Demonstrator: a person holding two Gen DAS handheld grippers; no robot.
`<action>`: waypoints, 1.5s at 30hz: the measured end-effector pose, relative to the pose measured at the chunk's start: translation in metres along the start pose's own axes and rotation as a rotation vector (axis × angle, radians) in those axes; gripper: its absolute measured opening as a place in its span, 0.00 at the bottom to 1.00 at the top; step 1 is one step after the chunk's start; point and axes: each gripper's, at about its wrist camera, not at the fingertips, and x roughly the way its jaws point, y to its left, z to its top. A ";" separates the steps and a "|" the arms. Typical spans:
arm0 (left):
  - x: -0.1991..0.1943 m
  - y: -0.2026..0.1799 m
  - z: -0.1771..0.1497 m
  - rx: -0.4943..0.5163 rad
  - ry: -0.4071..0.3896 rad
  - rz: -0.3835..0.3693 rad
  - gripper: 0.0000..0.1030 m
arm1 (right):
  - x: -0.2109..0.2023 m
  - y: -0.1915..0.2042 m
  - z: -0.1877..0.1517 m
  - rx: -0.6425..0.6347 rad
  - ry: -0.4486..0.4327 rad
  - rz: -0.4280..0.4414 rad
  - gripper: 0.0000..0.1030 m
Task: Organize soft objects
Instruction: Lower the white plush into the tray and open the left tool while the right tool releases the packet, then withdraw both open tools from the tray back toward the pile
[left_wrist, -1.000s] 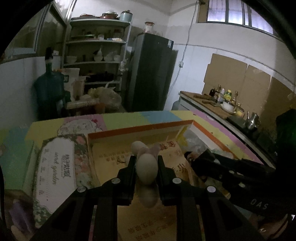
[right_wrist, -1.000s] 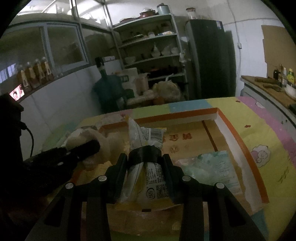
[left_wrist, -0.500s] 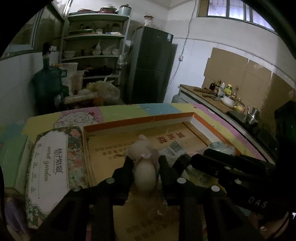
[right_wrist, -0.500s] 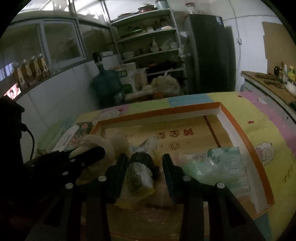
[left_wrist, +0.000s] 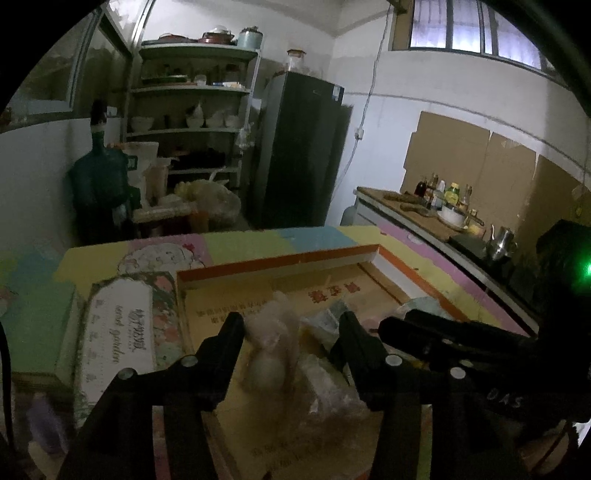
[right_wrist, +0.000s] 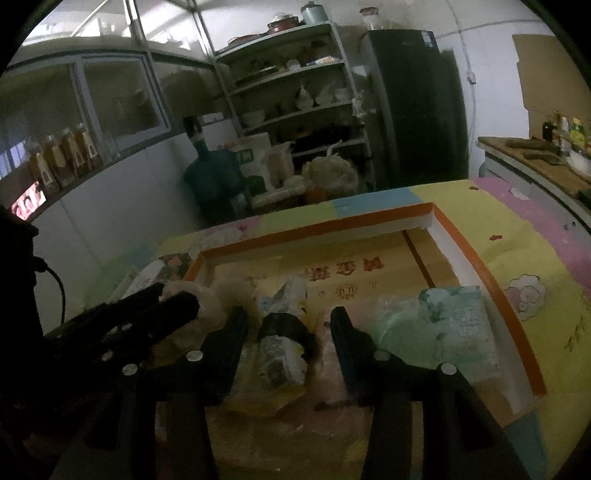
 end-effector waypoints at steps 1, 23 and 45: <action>-0.004 0.001 0.001 0.000 -0.008 -0.002 0.52 | -0.001 0.001 0.000 0.001 -0.002 0.000 0.47; -0.073 0.009 -0.003 -0.004 -0.103 0.009 0.52 | -0.044 0.048 -0.003 -0.053 -0.059 0.000 0.55; -0.149 0.046 -0.025 -0.042 -0.157 0.111 0.64 | -0.077 0.123 -0.018 -0.140 -0.096 0.040 0.64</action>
